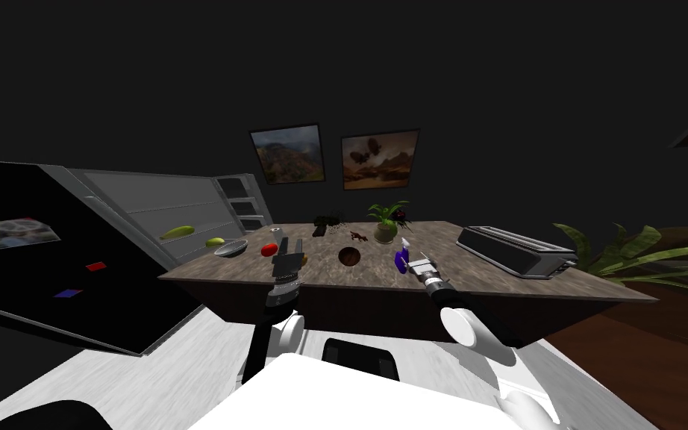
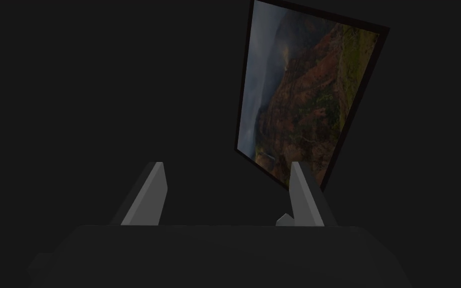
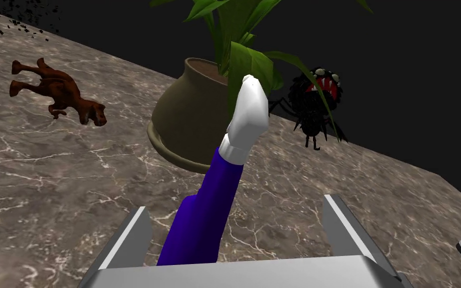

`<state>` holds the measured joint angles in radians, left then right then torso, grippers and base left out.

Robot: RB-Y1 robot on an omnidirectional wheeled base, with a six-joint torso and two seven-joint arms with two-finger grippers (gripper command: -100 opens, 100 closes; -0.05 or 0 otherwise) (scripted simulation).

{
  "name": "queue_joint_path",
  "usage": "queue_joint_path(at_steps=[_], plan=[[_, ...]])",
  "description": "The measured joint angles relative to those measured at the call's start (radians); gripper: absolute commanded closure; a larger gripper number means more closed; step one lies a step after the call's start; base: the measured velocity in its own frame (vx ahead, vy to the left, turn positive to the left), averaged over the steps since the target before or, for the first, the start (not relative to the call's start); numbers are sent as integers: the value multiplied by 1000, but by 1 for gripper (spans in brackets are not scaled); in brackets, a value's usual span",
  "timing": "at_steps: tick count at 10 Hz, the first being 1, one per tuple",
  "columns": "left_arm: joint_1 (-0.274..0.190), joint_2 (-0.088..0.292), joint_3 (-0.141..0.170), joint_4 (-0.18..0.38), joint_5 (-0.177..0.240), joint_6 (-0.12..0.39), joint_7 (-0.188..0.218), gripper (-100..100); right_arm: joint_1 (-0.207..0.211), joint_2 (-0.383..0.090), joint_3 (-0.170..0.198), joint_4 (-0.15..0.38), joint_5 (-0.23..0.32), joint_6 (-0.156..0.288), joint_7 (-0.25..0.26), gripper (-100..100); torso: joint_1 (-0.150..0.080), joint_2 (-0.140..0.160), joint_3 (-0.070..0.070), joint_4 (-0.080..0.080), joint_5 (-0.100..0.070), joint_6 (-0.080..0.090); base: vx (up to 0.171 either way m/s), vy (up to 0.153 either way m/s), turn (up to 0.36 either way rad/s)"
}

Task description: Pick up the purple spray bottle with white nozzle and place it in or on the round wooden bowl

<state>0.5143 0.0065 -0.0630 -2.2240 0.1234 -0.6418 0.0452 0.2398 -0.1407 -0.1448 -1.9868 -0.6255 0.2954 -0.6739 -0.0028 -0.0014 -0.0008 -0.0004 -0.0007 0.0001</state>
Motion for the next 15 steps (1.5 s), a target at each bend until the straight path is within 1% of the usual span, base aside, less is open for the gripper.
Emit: queue_joint_path(at_steps=[2, 3, 5, 6, 8, 9, 10, 11, 12, 13, 15], plan=[[0, 0, 0, 0, 0, 0, 0, 0, -13, 17, -5, 20, -38, 46, -36, -100, 0, 0, 0, 0, 0, 0, 21, -50, -24], [0, 0, 0, 0, 0, 0, 0, 0, -26, 32, -10, 33, -53, 70, -53, -100, 0, 0, 0, 0, 0, 0, 9, -54, -24], [0, 0, 0, 0, 0, 0, 0, 0, -31, 70, -20, 36, -81, 116, -84, -100, 0, 0, 0, 0, 0, 0, 24, -57, -21], [0, 0, 0, 0, 0, 0, 0, 0, -40, 94, -23, 49, -94, 129, -95, -100, -1, 0, 0, 0, 0, 0, 15, -52, -17], [0, 0, 0, 0, 0, 0, 0, 0, -49, 154, -27, 60, -106, 150, -110, -100, 1, 1, 0, 0, 0, 0, 11, -26, -9], [0, 0, 0, 0, 0, 0, 0, 0, -45, 177, -25, 59, -110, 154, -113, -100, 2, 1, 0, 0, 0, 0, 4, -7, 1], [0, 0, 0, 0, 0, 0, 0, 0, -44, 179, -25, 59, -111, 155, -114, 0, 2, 1, 1, 0, 1, 0, 0, 0, 0], [0, 0, 0, 0, 0, 0, 0, 0, -44, 179, -25, 59, -111, 155, -114, -100, 3, 2, 1, 0, 1, 0, 101, -11, 11], [0, 0, 0, 0, 0, 0, 0, 0, -47, 180, -27, 61, -109, 155, -114, -100, 2, -3, -2, 0, 1, 0, 65, -7, 6], [0, 0, 0, 0, 0, 0, 0, 0, -47, 180, -27, 61, -108, 156, -114, 100, 3, -3, -2, -1, 1, 0, 8, -1, 0], [0, 0, 0, 0, 0, 0, 0, 0, -48, 181, -26, 61, -109, 156, -115, 100, 3, 1, 0, 0, 1, 0, 0, 0, 0]])
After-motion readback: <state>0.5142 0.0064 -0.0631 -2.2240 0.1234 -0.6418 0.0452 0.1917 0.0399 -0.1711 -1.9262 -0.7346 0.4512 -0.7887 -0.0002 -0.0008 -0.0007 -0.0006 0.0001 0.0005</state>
